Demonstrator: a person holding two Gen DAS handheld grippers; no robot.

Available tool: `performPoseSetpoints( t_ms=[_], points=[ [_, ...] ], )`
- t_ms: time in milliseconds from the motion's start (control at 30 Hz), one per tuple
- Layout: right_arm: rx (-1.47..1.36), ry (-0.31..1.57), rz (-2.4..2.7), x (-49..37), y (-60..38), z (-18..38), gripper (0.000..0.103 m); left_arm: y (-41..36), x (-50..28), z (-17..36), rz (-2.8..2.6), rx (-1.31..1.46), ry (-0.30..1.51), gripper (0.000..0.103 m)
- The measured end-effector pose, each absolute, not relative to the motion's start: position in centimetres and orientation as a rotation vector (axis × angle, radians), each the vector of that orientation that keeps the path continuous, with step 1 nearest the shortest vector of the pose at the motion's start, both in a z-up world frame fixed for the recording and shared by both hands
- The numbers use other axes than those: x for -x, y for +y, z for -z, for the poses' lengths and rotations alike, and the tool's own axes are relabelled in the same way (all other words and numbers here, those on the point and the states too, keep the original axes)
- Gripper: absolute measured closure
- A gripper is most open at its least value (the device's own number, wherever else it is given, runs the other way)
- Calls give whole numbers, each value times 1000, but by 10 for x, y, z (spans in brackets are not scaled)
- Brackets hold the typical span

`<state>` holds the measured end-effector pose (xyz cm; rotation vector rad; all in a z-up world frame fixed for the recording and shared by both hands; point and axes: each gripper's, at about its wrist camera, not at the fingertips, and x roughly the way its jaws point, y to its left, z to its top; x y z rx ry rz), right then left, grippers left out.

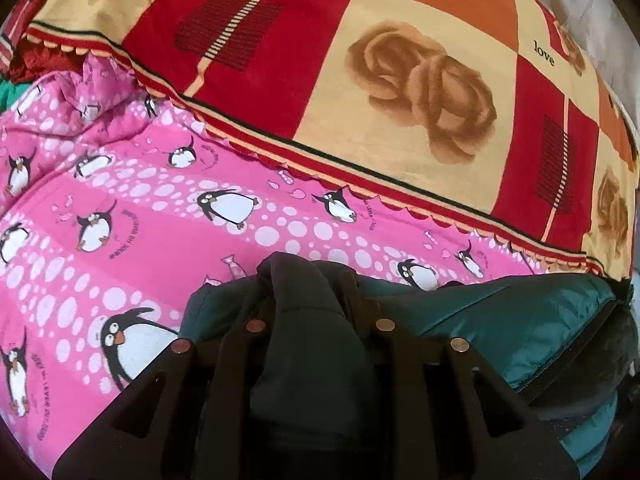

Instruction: Fold large clothes

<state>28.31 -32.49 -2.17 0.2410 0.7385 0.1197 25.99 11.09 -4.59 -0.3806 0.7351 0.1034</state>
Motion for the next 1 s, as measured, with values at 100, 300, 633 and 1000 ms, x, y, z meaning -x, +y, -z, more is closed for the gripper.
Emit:
performPoseSetpoints(
  t_ms=[100,300,633,1000],
  points=[
    [-262,736,-130,-283,-327,25,90,111,-260,46,-100,386,730,83],
    [-291,780,-126,-285,-328,22,86,118,-263,42,-75,433,774,78],
    [-521,829,-233,-261,-353,-41,29,128,-249,-34,-33,366,755,0],
    [-315,746,-207,-238,-318,-93,22,102,-254,-63,-6,248,776,0]
  ],
)
